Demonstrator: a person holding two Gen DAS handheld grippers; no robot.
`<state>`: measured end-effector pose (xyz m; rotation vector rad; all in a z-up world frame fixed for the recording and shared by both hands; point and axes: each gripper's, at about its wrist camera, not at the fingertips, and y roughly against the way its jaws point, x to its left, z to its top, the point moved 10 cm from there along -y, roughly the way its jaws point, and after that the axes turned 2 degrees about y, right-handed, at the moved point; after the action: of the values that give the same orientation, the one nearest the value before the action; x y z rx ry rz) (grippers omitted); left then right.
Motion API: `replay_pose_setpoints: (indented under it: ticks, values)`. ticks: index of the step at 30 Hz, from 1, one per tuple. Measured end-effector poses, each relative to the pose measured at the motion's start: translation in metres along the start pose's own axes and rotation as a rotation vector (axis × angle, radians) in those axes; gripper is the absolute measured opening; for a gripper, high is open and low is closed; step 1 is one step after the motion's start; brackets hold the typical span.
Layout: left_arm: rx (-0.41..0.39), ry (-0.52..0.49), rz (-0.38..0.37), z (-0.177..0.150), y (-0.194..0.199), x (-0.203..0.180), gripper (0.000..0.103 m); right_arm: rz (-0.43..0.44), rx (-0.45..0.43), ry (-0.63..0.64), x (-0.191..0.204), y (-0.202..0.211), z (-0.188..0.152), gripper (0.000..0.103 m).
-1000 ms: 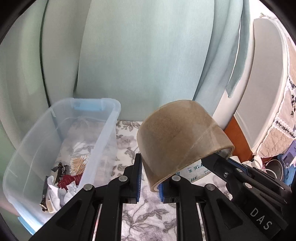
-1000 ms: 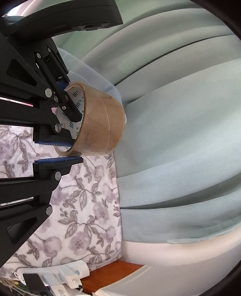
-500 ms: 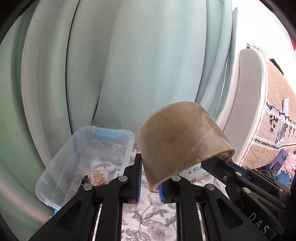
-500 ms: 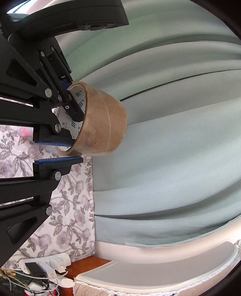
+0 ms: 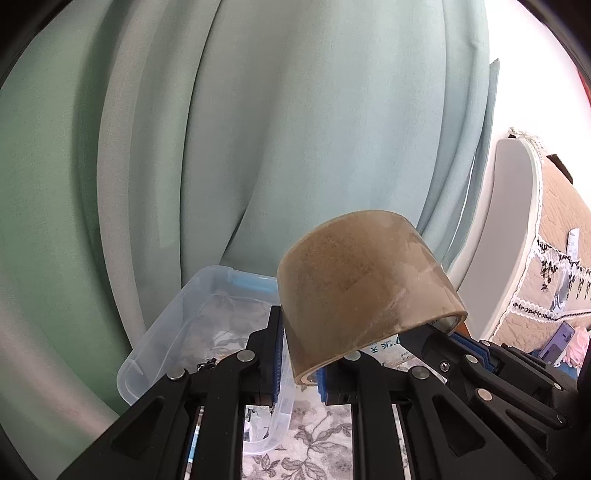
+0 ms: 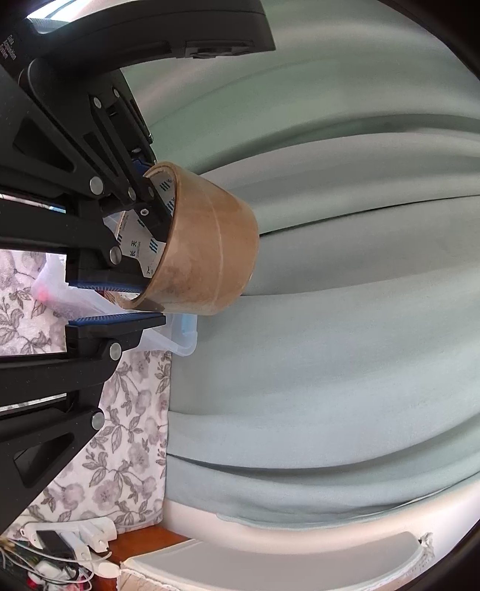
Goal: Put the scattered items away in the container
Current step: 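Lift the tape roll with the right tool and carry it over the clear box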
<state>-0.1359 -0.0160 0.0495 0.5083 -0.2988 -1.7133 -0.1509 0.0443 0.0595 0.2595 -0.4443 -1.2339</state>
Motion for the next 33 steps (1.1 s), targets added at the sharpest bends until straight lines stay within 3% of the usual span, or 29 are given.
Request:
replay_pose_setpoints:
  ticks: [18,33]
  values:
    - [0.071,0.120,0.046,-0.018,-0.027,0.085,0.015,0.044,0.118,0.089,0.060,-0.053,-0.023,0.012]
    - [0.199,0.174,0.068,-0.051,-0.081,0.122,0.015,0.041,0.248,0.083,0.056,-0.114,-0.055,0.012]
